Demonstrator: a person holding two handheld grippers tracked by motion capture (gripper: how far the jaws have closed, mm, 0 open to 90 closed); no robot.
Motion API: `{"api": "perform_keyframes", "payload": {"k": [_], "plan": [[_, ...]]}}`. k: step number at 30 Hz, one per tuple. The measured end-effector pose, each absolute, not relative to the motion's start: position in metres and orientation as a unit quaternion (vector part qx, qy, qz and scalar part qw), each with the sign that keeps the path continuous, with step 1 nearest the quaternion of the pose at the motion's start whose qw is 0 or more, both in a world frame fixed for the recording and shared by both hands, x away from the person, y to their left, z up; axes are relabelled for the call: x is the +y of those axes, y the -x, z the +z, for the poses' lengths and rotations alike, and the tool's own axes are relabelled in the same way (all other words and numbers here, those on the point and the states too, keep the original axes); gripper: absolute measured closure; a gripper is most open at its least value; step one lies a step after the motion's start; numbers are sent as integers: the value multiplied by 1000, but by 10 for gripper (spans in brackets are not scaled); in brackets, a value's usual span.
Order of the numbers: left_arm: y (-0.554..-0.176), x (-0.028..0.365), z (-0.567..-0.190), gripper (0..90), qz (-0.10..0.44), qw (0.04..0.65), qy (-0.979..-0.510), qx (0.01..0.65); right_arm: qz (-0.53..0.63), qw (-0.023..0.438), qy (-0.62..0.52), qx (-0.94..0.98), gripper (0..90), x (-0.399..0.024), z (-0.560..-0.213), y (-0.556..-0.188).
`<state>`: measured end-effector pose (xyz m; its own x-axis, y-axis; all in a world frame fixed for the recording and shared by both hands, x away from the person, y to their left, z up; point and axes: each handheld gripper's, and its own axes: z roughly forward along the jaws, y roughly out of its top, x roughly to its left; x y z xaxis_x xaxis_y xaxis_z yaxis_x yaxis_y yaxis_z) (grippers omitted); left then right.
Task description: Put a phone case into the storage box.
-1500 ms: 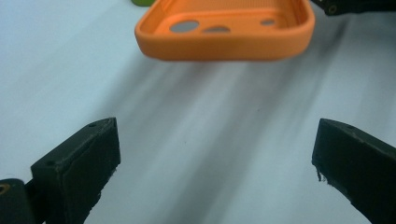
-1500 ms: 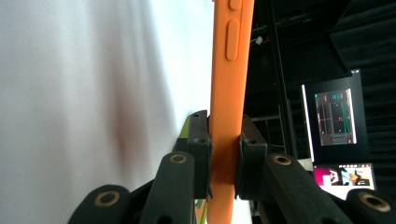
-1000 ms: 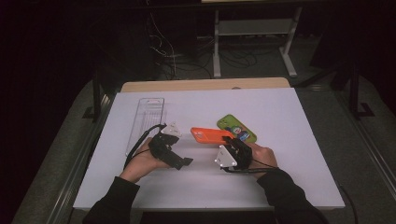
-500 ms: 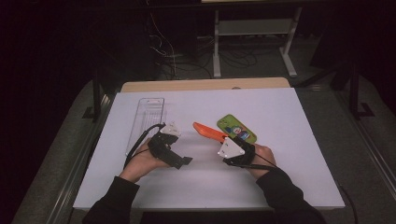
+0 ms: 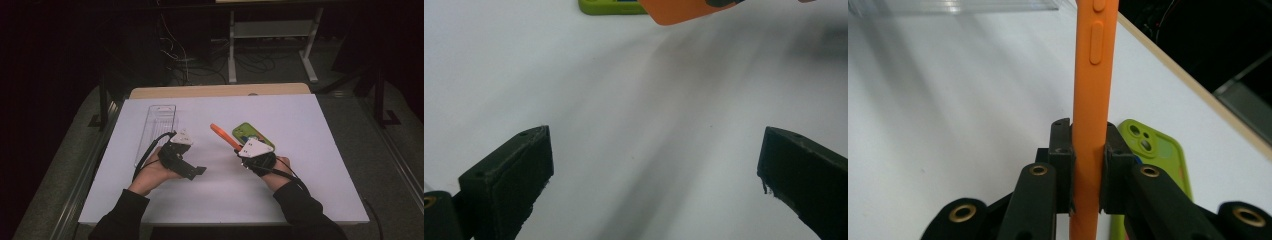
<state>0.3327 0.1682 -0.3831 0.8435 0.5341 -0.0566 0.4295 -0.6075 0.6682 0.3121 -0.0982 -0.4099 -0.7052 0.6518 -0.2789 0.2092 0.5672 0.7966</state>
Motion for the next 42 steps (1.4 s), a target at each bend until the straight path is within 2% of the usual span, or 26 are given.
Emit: {"api": "perform_keyframes", "payload": {"k": [23,31,42], "plan": [[-336,172,-381,9,70,372,-880,287,480,124,-378,782,781,-118,-410,-328],[-341,170,-373,8,61,421,-852,306,477,133,-377,783,781,-115,-410,-327],[-360,156,-351,8,37,452,-839,302,484,138,-370,781,781,-115,-406,-324]]}}
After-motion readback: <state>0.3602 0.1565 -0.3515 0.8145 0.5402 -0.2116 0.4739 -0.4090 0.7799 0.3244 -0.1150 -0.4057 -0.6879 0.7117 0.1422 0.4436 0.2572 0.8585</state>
